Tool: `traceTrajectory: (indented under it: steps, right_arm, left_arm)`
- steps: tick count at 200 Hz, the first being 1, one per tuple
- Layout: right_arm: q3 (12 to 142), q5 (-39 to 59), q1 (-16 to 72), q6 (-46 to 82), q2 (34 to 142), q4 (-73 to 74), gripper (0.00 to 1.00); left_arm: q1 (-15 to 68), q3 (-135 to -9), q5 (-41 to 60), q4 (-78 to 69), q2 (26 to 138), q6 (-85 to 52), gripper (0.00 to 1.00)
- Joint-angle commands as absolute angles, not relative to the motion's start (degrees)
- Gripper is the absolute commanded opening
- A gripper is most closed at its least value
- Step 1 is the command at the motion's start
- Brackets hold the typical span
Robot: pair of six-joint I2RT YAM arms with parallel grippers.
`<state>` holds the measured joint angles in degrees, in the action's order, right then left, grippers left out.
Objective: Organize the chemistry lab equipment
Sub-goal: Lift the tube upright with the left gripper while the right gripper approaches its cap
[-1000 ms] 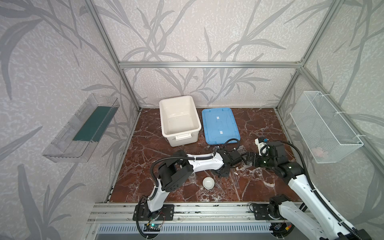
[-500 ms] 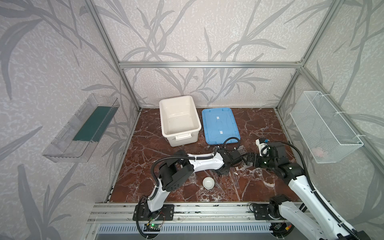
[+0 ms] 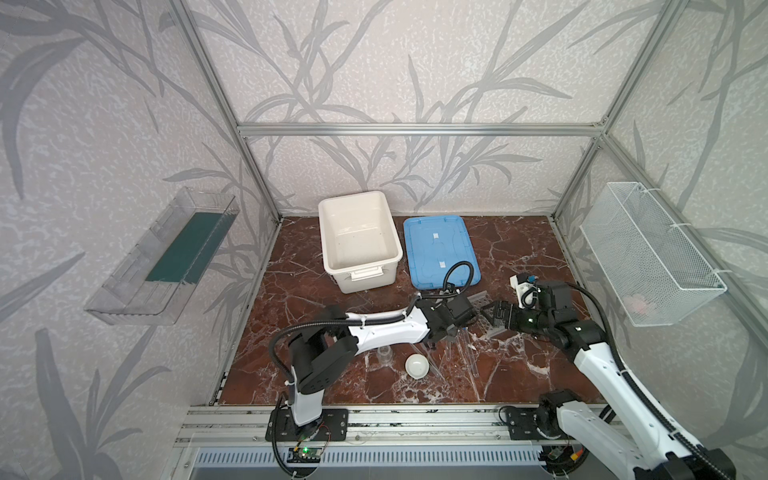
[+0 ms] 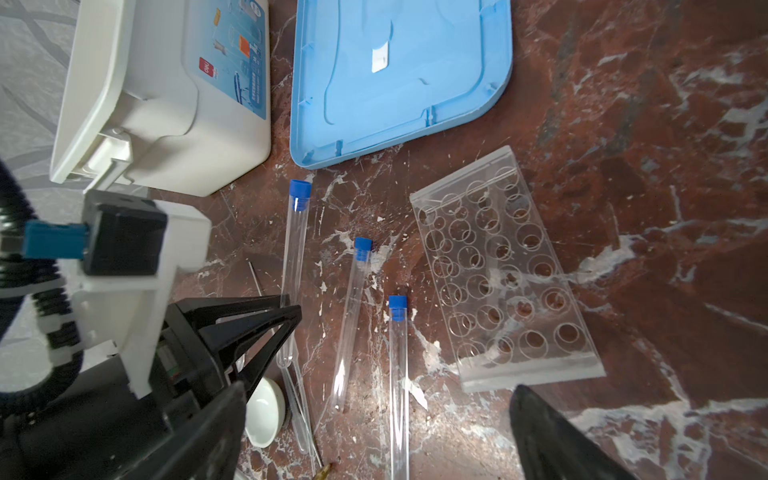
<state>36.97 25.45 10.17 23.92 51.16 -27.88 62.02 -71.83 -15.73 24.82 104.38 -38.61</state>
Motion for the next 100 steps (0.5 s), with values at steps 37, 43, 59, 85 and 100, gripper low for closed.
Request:
traceTrajectory:
  steps: [37, 43, 59, 85, 100]
  right_arm:
    - [45.24, 36.11, 10.19, 22.75, 57.56, -27.08, 0.91]
    - [45.9, 36.86, 10.43, 22.61, 58.72, -26.89, 0.89]
    - [47.89, 37.22, 11.91, 22.38, 61.66, -26.57, 0.86]
    - [51.03, 33.79, 17.63, 22.15, 66.23, -25.69, 0.84]
    - [52.28, 33.21, 19.13, 23.1, 68.74, -24.83, 0.79]
  left_arm:
    - [61.78, -55.13, -12.15, -1.35, 91.44, -22.77, 0.16]
    - [61.76, -54.27, -11.87, -2.3, 90.6, -22.1, 0.16]
    - [61.81, -52.36, -10.54, -4.22, 88.92, -20.95, 0.16]
    - [62.1, -50.27, -10.75, -6.33, 87.33, -20.38, 0.16]
    - [62.41, -49.78, -10.7, -6.77, 87.19, -20.57, 0.16]
